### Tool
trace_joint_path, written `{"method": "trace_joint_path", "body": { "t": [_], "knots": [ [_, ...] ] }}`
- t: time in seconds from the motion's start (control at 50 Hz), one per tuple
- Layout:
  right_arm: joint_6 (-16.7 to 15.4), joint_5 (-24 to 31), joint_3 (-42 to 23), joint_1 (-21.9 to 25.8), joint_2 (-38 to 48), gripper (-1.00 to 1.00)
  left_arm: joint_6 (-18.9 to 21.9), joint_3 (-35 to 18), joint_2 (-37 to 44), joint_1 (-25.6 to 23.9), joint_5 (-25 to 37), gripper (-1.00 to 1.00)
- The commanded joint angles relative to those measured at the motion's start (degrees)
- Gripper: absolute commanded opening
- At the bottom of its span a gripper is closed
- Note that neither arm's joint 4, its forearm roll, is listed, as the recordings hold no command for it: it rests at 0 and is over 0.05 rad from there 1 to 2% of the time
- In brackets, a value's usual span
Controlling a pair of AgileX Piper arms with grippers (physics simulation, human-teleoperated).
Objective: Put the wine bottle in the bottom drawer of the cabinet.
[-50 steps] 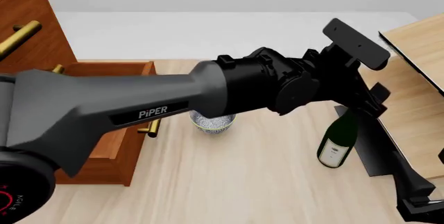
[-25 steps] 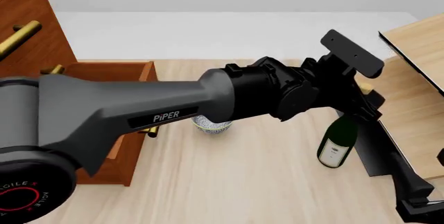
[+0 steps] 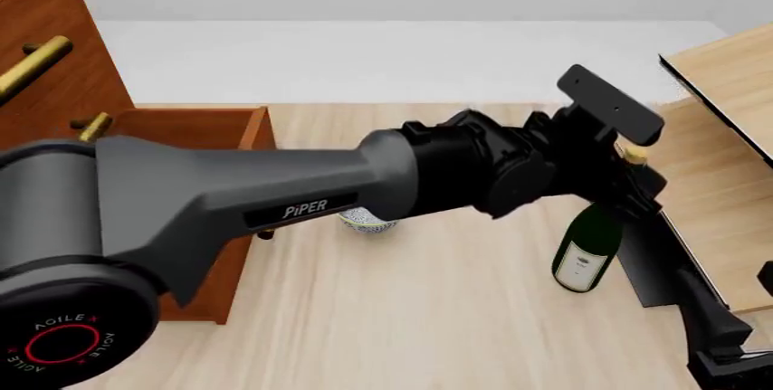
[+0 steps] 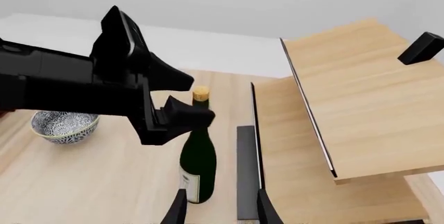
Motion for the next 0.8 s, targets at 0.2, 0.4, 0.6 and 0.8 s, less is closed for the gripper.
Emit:
{"method": "trace_joint_path", "body": {
  "t": [0.2,0.4,0.6,0.8],
  "knots": [
    [0.00,0.93,0.01,0.11,0.01,1.00,-0.92,-0.18,1.06,-0.04,-0.20,1.00],
    [-0.02,1.02,0.01,0.22,0.00,1.00,-1.42,-0.11,0.66,-0.39,0.14,-1.00],
    [-0.02,0.82,0.01,0.12,0.00,1.00,-1.44,-0.63,0.81,-0.24,0.42,-1.00],
    [-0.13,0.61,0.01,0.16,0.02,1.00,-0.34,2.72,-0.02,-0.20,-2.86,-1.00]
  ]
}}
